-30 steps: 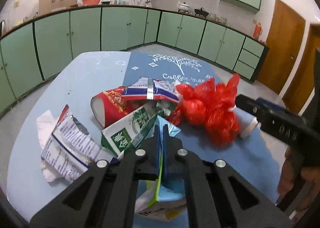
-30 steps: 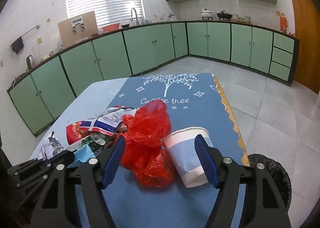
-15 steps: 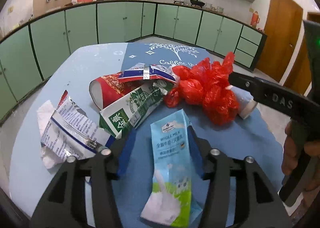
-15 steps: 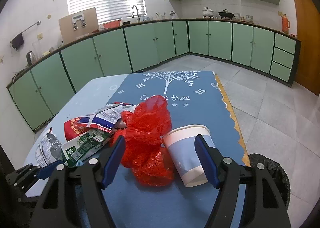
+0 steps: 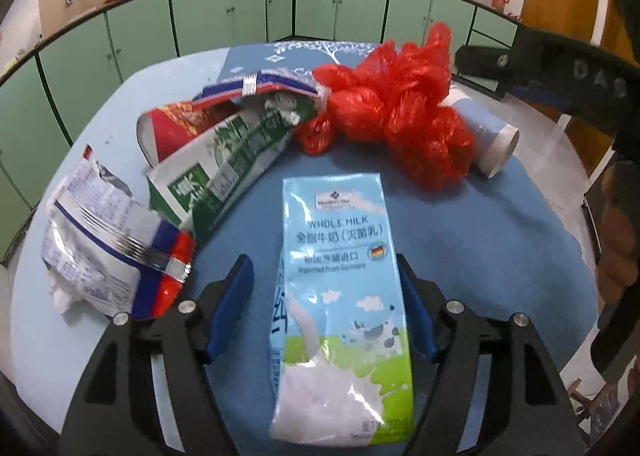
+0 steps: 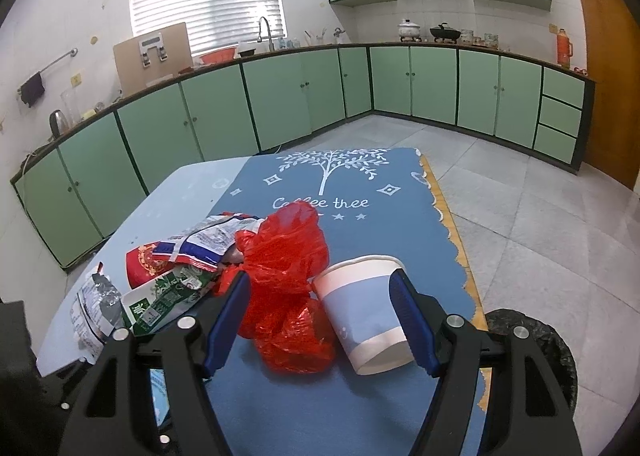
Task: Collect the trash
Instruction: 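Lift the milk carton with the left tool and reposition its grip, then grasp the red plastic bag with the right tool while the left tool holds the carton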
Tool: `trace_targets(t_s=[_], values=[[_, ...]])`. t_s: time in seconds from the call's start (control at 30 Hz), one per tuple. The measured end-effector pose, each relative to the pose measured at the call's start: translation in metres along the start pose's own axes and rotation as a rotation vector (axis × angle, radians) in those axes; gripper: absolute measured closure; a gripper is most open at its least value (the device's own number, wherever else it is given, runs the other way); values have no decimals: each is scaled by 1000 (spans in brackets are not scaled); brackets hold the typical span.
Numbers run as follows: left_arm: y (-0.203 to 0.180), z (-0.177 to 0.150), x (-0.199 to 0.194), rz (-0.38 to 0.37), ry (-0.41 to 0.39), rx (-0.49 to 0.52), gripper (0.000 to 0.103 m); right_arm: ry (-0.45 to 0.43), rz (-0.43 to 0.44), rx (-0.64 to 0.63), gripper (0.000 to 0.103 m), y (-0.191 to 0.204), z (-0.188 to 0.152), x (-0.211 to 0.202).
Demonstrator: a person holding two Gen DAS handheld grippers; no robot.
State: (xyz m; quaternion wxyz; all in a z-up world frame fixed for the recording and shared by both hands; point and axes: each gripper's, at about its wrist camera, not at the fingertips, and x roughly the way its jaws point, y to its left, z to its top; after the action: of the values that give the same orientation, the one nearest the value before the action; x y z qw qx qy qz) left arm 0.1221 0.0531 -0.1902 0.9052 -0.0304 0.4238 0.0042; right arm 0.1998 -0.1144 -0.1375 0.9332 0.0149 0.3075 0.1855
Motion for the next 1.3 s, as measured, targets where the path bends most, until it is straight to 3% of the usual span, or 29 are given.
trace_targets(t_s=[0.07,0.17,0.2,0.23,0.53,0.87,1.03,1.1,1.17,1.3], values=[[-2,-2,0,14,-19,9,54,-3,-2,3,33,-2,0,-1],[-1,0,0,3,-28,-8,58,-4,-5,11,33,-5,0,-1],[-2,1,-1,3,-32,-13,68,-3,-6,12,33,-5,0,-1],[-1,1,-2,-1,-40,-19,70,-2,-7,11,33,-5,0,-1],[8,23,-34,5,-185,-49,70,11,13,-12,33,3,2,6],[34,64,-44,85,-283,-108,70,20,34,-17,33,9,18,31],[31,67,-40,88,-279,-100,70,45,45,-14,50,11,17,43],[32,67,-39,89,-277,-100,70,66,60,-27,78,14,16,47],[34,68,-38,88,-274,-103,70,76,75,-37,92,15,16,48],[34,68,-42,97,-283,-112,70,48,108,-45,98,18,17,36]])
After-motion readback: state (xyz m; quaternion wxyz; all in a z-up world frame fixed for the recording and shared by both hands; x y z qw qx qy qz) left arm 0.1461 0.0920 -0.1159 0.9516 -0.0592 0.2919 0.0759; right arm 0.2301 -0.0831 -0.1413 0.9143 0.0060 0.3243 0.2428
